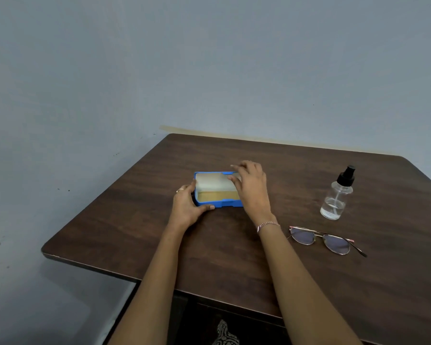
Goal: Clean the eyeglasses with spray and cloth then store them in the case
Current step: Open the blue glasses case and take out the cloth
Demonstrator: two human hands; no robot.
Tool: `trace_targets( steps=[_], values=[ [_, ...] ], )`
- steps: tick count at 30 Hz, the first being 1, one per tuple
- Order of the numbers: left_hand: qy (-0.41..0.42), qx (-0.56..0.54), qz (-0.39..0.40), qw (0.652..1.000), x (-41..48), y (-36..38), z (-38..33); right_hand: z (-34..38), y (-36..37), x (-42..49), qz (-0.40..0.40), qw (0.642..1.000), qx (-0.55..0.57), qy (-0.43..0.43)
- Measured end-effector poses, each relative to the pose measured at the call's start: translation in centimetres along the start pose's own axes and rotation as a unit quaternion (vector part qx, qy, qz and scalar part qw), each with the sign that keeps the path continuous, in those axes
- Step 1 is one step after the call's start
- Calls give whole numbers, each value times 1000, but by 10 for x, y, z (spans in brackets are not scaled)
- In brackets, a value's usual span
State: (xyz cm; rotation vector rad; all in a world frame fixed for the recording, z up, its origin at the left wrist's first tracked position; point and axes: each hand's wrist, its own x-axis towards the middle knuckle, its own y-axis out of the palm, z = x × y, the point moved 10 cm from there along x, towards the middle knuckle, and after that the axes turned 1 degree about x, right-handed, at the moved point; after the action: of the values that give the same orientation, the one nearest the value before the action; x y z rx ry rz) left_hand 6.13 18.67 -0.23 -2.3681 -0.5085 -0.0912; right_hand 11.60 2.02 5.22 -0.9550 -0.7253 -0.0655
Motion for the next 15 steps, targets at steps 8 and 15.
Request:
trace_targets(
  steps=[8,15],
  values=[
    [68,61,-110,990,-8,-16,-17,-35,-28,-25,-68,991,-1,116],
    [118,403,-126,899,-5,-6,-62,-36,-16,-22,14,971,-189,146]
  ],
)
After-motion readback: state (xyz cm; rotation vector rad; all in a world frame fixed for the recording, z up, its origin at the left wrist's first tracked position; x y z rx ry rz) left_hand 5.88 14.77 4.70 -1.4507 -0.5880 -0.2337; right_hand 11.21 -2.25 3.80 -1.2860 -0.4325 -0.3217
